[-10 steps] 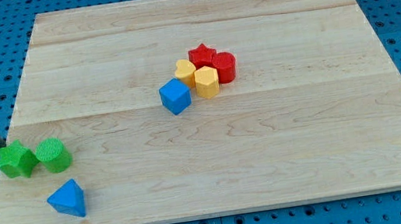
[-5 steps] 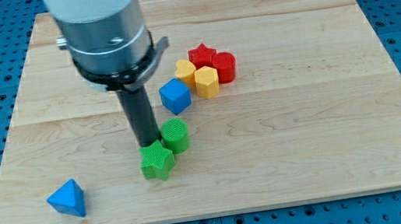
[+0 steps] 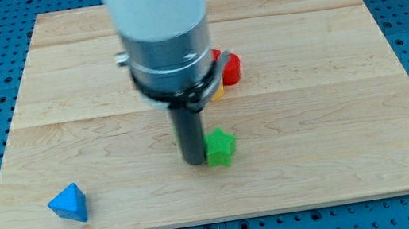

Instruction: Move the green circle into a group of blocks

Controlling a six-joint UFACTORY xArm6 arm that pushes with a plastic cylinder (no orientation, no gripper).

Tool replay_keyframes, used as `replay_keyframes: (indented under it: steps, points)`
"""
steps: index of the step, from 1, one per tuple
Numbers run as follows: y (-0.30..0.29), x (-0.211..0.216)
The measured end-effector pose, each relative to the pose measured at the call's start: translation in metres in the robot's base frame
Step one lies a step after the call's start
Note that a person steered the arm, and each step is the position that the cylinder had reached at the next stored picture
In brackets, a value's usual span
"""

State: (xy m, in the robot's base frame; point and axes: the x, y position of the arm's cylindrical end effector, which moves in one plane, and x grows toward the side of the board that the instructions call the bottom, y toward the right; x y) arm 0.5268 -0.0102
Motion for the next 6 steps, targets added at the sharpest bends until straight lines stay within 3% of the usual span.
replay_keyframes:
  steps: [1, 2, 3, 5, 6]
  points:
    - [0.017, -0.028]
    - [0.034, 0.025]
    - [-0.029, 0.029]
    - [-0.035, -0.021]
    - [-0.003, -0.031]
